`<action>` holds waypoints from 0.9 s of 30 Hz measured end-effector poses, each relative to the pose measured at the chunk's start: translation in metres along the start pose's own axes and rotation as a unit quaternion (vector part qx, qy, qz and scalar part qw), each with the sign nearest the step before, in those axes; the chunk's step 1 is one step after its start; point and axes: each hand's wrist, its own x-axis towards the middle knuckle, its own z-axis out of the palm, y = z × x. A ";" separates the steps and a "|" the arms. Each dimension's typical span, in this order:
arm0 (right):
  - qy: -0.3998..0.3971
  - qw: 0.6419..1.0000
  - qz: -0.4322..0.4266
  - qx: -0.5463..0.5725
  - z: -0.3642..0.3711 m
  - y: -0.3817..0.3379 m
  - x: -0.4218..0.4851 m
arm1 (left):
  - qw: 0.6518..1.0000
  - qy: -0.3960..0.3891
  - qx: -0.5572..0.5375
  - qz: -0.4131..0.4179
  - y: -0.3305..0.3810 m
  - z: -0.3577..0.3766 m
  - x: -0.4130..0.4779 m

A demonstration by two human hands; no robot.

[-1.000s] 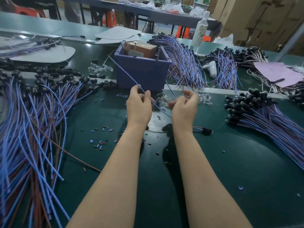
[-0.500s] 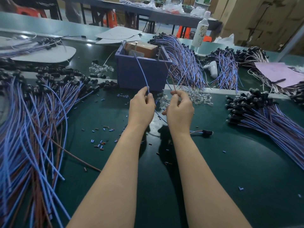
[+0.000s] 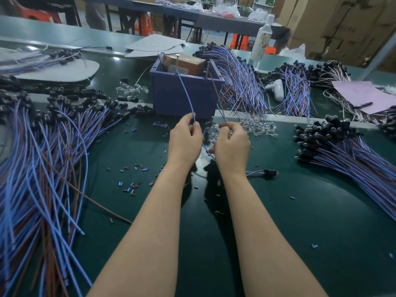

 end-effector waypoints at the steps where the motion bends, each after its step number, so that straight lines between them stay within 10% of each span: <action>1: -0.003 1.000 -0.003 -0.003 0.000 0.000 0.000 | 1.000 0.000 0.000 -0.001 0.000 0.000 0.000; 27: -0.006 1.000 -0.021 -0.010 0.000 0.002 -0.001 | 1.000 -0.011 0.001 -0.006 -0.001 0.001 0.001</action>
